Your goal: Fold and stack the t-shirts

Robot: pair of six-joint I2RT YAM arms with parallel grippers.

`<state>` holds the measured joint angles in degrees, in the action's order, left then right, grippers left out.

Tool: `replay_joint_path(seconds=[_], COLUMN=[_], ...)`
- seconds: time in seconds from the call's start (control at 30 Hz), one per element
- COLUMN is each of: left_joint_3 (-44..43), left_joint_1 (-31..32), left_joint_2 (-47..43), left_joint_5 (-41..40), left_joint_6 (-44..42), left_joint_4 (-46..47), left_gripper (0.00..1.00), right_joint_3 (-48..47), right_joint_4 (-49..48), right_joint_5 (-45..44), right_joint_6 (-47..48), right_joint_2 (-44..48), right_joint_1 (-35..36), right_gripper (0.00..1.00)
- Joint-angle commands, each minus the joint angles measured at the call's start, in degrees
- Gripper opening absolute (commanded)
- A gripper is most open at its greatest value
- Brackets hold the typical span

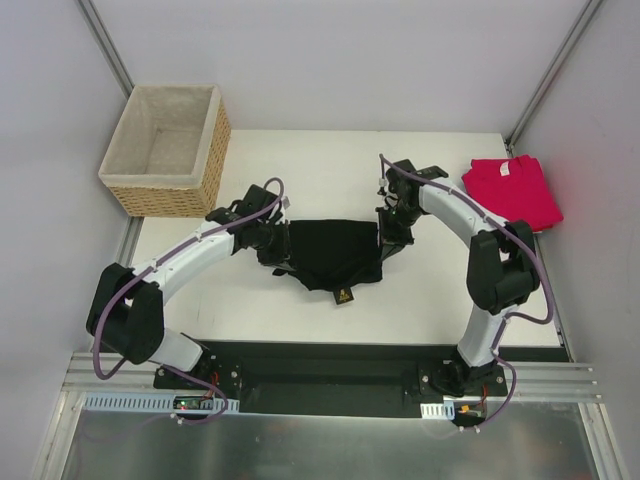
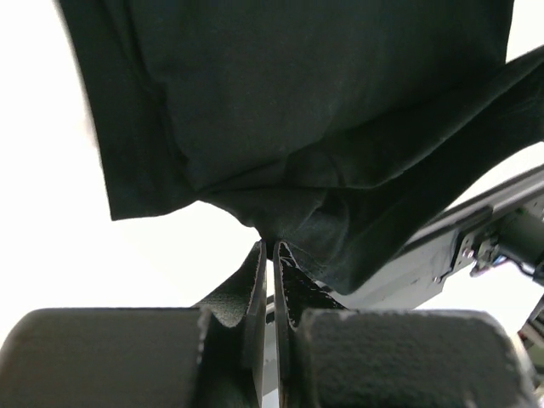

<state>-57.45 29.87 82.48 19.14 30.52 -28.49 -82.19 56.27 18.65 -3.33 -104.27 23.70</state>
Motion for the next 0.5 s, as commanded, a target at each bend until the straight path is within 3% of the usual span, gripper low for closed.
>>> replay_joint_path(seconds=[0.0,0.47], left_joint_3=[-2.84,-6.80], left_joint_1=[-3.23,-4.73], left_joint_2=[1.10,9.63], left_joint_5=[-0.25,0.55], left_joint_6=[-0.82,-2.31], left_joint_4=[-1.22,-1.13], left_gripper=[0.00,0.00], right_joint_3=[-5.07,-6.67], right_joint_4=[2.18,0.68], right_joint_5=[2.35,4.20], right_joint_6=[1.66,3.07], right_joint_2=[-1.90,-6.65], right_joint_1=[-2.69,-7.97], right_gripper=[0.01,0.01])
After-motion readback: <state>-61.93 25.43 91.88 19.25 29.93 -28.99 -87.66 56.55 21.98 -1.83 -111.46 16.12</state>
